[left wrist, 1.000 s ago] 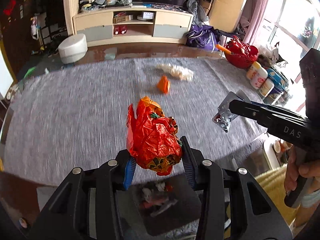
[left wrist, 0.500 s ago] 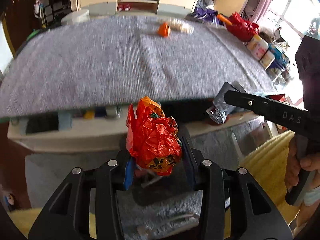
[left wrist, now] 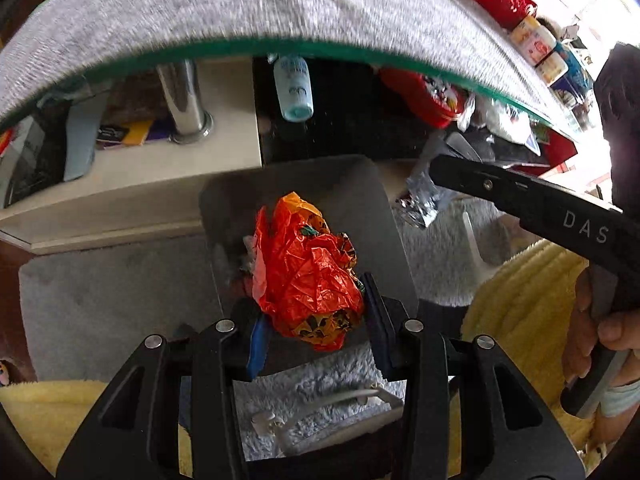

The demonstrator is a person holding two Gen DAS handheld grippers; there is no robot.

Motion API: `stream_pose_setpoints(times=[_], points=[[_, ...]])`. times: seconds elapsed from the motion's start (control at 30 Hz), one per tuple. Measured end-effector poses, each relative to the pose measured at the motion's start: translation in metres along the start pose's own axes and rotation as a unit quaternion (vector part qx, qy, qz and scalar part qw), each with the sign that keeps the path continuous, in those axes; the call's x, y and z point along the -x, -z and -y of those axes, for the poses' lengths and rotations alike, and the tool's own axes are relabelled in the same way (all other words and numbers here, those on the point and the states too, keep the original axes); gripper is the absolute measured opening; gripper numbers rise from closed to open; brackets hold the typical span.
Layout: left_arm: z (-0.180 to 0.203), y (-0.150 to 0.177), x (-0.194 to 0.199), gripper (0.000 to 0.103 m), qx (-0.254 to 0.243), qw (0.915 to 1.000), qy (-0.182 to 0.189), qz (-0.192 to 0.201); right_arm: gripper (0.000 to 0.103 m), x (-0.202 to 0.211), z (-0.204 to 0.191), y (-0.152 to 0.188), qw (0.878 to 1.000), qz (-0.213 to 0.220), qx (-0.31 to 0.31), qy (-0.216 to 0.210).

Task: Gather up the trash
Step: 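Carry the wrapper and blister pack down to the bin with both tools, then open both tools over the bin to release the items, then raise them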

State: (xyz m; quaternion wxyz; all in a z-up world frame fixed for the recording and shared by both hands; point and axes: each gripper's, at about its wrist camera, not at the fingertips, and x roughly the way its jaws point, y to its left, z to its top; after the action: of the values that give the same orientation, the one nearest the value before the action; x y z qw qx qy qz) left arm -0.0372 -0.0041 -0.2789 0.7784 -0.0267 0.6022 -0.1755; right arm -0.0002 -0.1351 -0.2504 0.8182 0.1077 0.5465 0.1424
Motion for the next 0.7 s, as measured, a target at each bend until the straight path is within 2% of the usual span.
stream_pose_setpoints(times=[0.37, 0.47, 0.5, 0.57, 0.63, 0.7], points=[[-0.005, -0.001, -0.012, 0.042, 0.012, 0.9998, 0.011, -0.013, 0.029, -0.016, -0.002, -0.006, 1.0, -0.02, -0.007, -0.008], [-0.007, -0.002, -0.012, 0.047, 0.015, 0.9997, 0.011, -0.013, 0.029, -0.019, -0.002, -0.006, 1.0, -0.027, -0.009, -0.005], [-0.008, -0.002, -0.012, 0.053, 0.016, 0.9997, 0.011, -0.012, 0.032, -0.02, -0.002, -0.006, 1.0, -0.028, -0.011, -0.005], [-0.009, -0.003, -0.01, 0.061, 0.018, 0.9998, 0.008, -0.007, 0.055, -0.02, -0.002, -0.007, 1.0, -0.025, -0.015, -0.004], [-0.01, -0.003, -0.008, 0.065, 0.019, 0.9998, 0.005, -0.002, 0.057, -0.016, 0.001, -0.008, 1.0, -0.015, -0.02, -0.001], [-0.012, -0.004, -0.005, 0.075, 0.022, 0.9998, 0.0, 0.004, 0.059, -0.012, 0.007, -0.009, 1.0, -0.007, -0.03, 0.002]])
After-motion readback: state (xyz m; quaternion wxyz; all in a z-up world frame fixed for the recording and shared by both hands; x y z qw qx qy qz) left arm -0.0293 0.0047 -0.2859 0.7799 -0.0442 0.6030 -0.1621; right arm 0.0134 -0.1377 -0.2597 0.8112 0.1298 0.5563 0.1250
